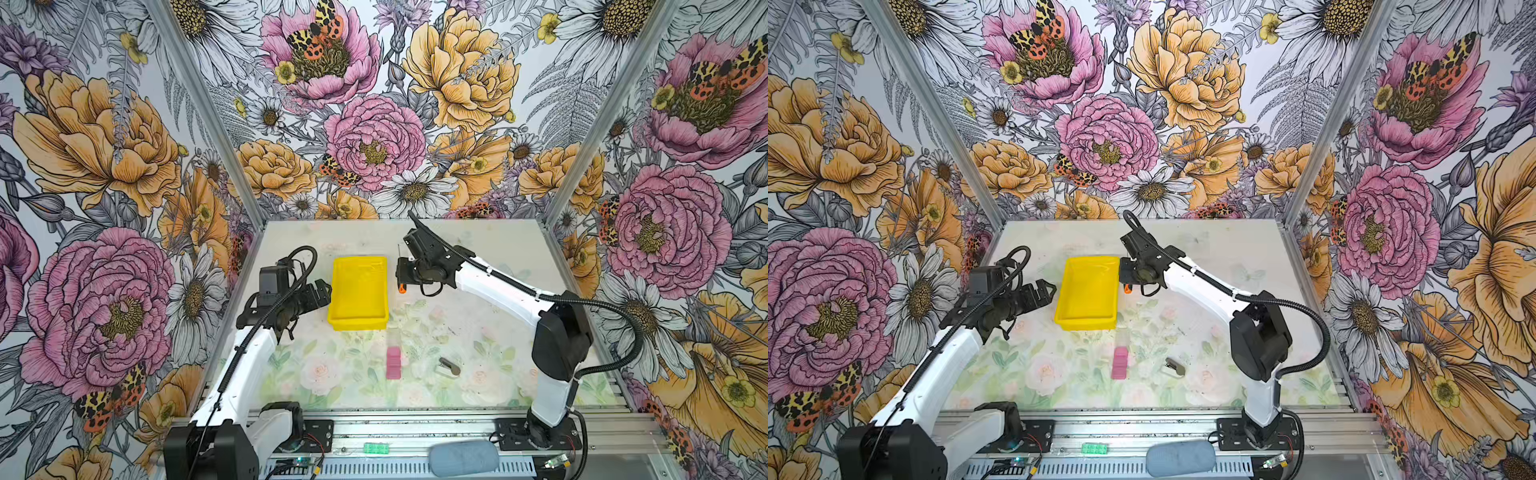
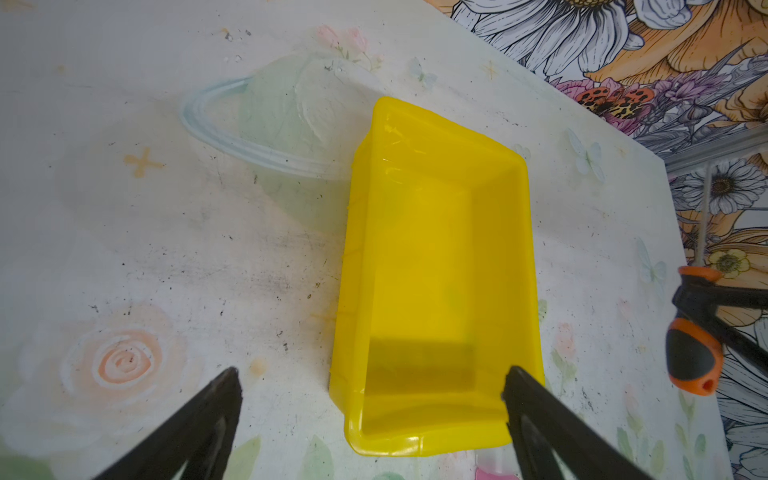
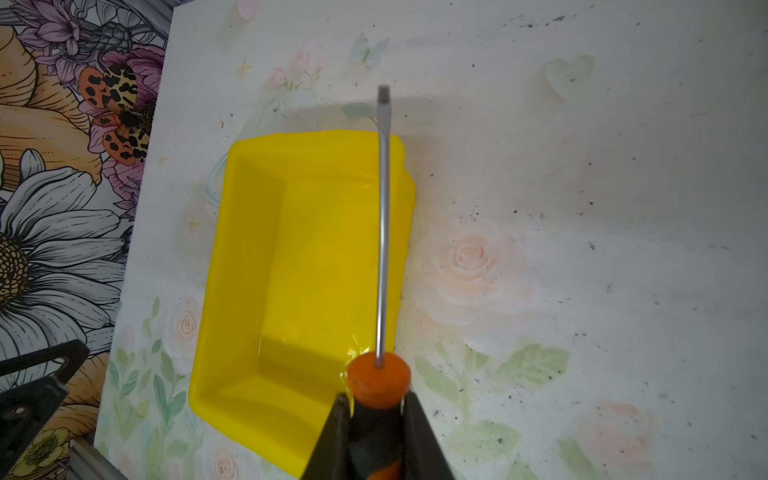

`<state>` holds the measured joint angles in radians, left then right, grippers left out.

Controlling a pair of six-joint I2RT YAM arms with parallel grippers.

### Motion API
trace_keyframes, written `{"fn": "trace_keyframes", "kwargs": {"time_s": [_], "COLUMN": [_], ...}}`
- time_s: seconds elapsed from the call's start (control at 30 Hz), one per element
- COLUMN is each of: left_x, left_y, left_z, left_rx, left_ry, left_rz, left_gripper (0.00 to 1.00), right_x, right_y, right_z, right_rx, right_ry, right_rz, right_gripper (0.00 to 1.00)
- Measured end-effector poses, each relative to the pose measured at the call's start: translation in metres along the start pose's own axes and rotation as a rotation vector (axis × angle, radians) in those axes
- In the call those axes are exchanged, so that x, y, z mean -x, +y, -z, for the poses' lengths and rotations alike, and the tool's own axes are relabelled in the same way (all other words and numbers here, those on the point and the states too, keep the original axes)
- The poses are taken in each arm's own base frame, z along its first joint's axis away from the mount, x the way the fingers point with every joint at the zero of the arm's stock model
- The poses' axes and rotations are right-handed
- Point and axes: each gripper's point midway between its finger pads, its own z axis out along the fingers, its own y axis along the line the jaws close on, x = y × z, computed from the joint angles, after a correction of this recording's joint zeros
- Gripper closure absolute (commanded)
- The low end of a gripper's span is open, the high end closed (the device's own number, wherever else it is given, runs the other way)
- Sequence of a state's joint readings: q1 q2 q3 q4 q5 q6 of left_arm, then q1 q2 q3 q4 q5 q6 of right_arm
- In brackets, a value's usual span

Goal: Put the screwdriver in the bin
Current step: 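Lift the screwdriver with the right gripper and carry it over the yellow bin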

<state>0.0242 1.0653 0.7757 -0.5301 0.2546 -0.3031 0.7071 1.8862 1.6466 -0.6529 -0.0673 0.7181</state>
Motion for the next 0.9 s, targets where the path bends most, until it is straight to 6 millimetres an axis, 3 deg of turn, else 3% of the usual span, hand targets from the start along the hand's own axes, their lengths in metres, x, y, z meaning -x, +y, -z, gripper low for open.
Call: {"fn": "trace_keyframes", "kwargs": {"time_s": [0.33, 0.53, 0.73, 0.9], "left_x": [0.003, 0.006, 0.006, 0.008], "left_y": [0.002, 0.002, 0.002, 0.001], "left_z": [-0.005, -0.004, -0.003, 0.000], "left_rx": [-0.004, -0.005, -0.006, -0.007], "left_ry": [-0.007, -0.020, -0.023, -0.035], "left_rz": [0.003, 0.004, 0.003, 0.001], "left_gripper": [0.01, 0.01, 0.01, 0.01], "right_x": [0.009, -0.012, -0.035, -0.041], "right_y": [0.049, 0.078, 0.086, 0.080], "right_z": [-0.035, -0.054, -0.069, -0.082], "right_rx": [0.091, 0.140, 0.145, 0.128], "right_ry": [0.026, 0.084, 0.140, 0.160], "right_rz": [-0.013, 0.007, 0.023, 0.026], "right_gripper": [1.00, 1.00, 1.00, 1.00]}}
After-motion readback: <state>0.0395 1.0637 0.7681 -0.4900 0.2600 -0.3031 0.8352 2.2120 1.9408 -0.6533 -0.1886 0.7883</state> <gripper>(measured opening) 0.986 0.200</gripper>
